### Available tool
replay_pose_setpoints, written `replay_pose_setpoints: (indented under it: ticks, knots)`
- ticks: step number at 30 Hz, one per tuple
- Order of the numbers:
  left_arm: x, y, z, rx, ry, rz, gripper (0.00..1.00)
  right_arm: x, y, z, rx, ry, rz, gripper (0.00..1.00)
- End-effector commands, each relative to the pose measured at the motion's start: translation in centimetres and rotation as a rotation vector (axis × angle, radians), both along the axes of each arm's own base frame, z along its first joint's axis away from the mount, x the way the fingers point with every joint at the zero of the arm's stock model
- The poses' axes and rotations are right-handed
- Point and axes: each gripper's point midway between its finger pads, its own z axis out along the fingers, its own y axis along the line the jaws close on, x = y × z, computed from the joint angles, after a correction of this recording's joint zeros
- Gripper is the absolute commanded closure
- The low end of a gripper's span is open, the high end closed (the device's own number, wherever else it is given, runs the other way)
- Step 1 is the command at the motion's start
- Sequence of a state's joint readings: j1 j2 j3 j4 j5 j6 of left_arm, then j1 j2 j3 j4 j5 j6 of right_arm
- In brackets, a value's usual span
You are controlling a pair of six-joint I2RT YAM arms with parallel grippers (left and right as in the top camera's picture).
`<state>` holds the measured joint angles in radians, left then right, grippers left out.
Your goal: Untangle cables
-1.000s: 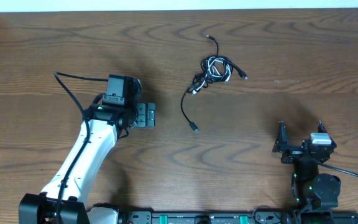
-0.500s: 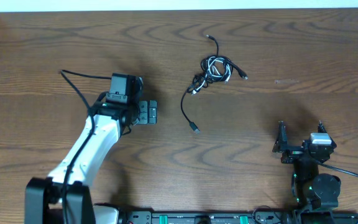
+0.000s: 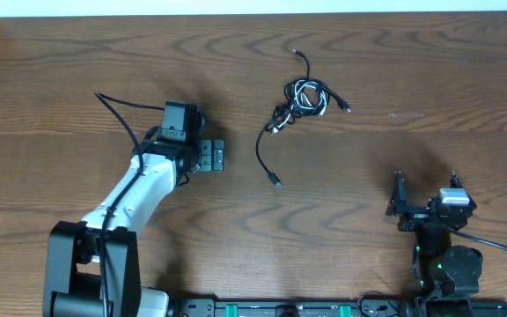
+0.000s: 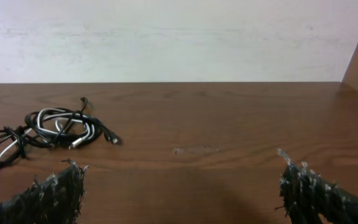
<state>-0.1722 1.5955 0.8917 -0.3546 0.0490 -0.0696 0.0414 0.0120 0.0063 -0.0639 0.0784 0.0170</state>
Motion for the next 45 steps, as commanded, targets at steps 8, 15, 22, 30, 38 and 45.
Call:
replay_pose_setpoints:
  ticks: [8, 15, 22, 30, 38, 45]
  knots:
    - [0.2, 0.6, -0.2, 0.044, -0.016, -0.001, 0.01, 0.0, -0.1, 0.0, -0.011, -0.001, -0.002, 0.01]
    - [0.2, 0.6, -0.4, 0.045, -0.010, -0.001, 0.01, 0.0, -0.1, 0.0, -0.011, -0.001, -0.002, 0.01]
    - [0.1, 0.6, -1.0, 0.047, 0.008, -0.002, 0.01, 0.0, -0.1, 0.0, -0.011, -0.001, -0.002, 0.01]
    - [0.0, 0.6, -1.2, 0.048, 0.012, -0.002, 0.01, 0.0, -0.1, 0.0, -0.011, -0.001, -0.002, 0.01]
    - [0.1, 0.6, -1.2, 0.048, 0.012, -0.002, 0.01, 0.0, -0.1, 0.0, -0.011, -0.001, -0.002, 0.01]
    - [0.1, 0.6, -1.2, 0.048, 0.012, -0.002, 0.01, 0.0, -0.1, 0.0, -0.011, -0.001, -0.002, 0.01]
